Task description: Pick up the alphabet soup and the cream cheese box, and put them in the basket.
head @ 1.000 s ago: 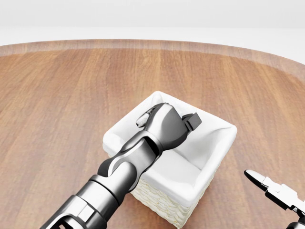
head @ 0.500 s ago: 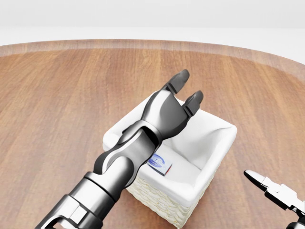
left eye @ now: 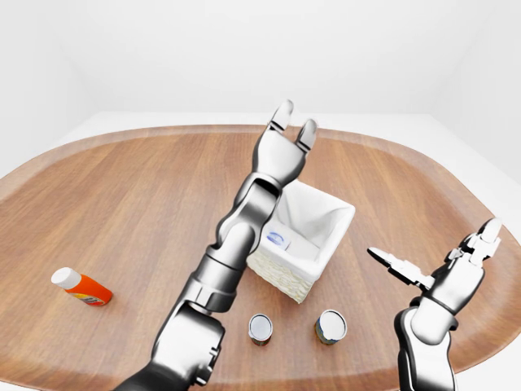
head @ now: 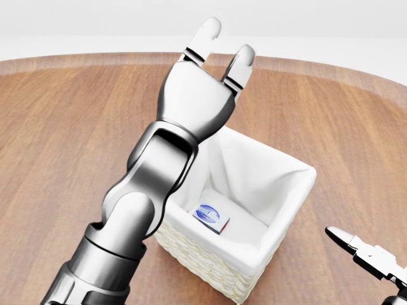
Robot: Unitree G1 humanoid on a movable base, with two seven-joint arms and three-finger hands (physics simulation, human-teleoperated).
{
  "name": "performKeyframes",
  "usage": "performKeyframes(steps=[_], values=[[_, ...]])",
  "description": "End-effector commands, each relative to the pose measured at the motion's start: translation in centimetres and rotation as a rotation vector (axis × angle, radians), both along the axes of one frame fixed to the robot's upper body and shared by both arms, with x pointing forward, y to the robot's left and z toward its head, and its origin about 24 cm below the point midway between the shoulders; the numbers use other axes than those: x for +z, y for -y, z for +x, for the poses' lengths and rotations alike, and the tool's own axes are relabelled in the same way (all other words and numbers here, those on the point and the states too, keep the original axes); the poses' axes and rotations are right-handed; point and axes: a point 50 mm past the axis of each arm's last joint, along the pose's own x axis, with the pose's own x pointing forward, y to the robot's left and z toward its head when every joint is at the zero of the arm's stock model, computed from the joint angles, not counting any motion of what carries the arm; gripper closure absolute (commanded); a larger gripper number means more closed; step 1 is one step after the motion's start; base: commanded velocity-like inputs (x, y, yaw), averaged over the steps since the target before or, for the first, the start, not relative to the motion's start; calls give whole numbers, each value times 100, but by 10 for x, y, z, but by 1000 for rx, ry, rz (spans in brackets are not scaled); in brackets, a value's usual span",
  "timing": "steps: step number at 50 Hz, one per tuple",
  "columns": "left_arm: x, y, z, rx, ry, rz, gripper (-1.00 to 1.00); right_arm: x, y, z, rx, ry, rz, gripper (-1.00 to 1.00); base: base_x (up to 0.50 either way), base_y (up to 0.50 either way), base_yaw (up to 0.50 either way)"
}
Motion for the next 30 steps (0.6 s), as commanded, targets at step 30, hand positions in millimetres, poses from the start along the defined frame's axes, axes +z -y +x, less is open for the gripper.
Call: performKeyframes(steps=[30], values=[[58, -77, -32, -236, 44, -716, -100, 1, 0, 0, -3, -6, 0, -100, 0, 0, 0]])
